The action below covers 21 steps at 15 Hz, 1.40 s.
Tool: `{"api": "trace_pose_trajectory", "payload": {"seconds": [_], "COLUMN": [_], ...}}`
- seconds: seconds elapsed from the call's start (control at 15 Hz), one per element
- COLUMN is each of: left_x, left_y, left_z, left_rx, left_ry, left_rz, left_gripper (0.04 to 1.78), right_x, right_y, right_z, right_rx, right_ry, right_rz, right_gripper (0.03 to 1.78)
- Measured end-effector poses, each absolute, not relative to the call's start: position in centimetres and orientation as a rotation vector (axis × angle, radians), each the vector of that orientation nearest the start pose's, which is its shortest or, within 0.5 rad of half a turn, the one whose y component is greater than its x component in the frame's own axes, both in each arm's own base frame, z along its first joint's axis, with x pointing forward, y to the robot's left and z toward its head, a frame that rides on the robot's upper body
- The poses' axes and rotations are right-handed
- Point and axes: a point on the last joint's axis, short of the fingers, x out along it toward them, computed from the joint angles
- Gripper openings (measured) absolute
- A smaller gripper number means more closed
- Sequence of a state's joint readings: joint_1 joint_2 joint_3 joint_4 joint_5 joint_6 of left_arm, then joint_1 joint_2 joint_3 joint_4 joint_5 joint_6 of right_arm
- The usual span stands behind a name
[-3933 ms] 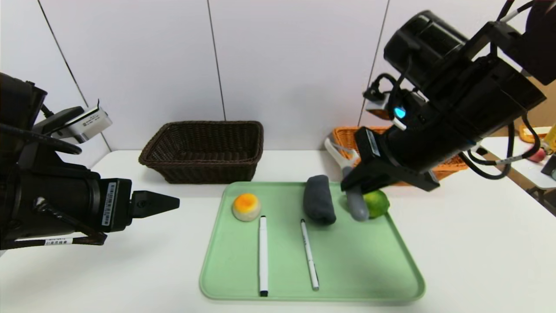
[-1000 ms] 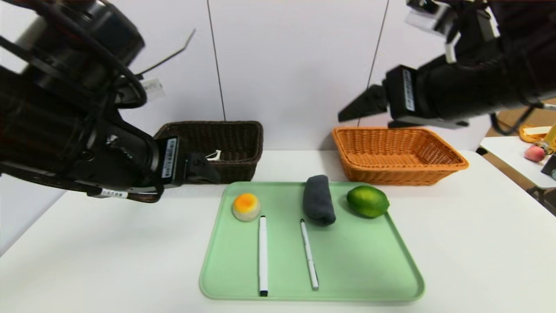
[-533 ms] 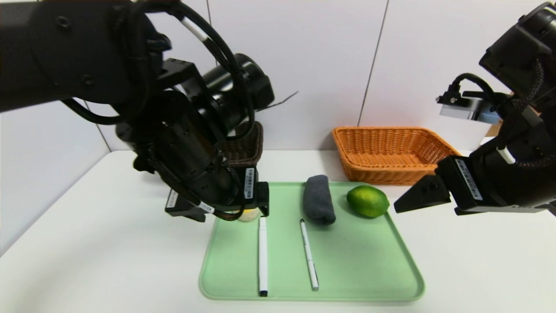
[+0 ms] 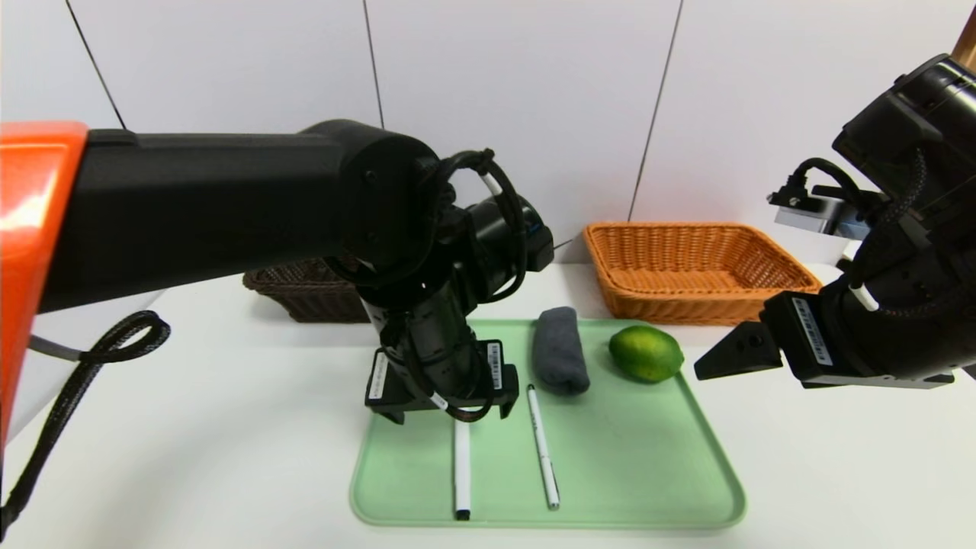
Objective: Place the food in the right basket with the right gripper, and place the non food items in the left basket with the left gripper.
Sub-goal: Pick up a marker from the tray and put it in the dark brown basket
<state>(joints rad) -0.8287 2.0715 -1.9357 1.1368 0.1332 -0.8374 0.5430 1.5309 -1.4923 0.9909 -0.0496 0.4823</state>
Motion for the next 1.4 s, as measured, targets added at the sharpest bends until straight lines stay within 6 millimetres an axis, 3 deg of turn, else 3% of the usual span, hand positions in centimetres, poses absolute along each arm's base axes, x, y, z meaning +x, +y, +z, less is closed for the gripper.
{"api": "trace_pose_trajectory", "payload": {"seconds": [0.33, 1.0, 1.2, 1.4], "left_x": [25.6, 26.3, 26.4, 26.5], "left_y": [-27.4, -28.3, -28.4, -28.4], "left_z": [18.5, 16.2, 15.9, 15.6], "left_rx": [-0.073, -0.061, -0.056, -0.050], "left_ry": [1.332, 1.400, 1.405, 1.408], "left_rz": [-0.036, -0.033, -0.027, -0.020], "left_gripper": [1.69, 1.69, 1.23, 0.90], "right_x": [19.0, 19.6, 19.5, 19.5], "right_y": [10.9, 10.6, 10.5, 10.5], "right_z": [28.1, 26.9, 26.9, 26.9], "right_rx": [0.146, 0.158, 0.157, 0.158], "right_ry": [1.050, 1.037, 1.037, 1.038], "right_rz": [0.189, 0.174, 0.175, 0.179], "right_gripper": [1.69, 1.69, 1.69, 1.69]}}
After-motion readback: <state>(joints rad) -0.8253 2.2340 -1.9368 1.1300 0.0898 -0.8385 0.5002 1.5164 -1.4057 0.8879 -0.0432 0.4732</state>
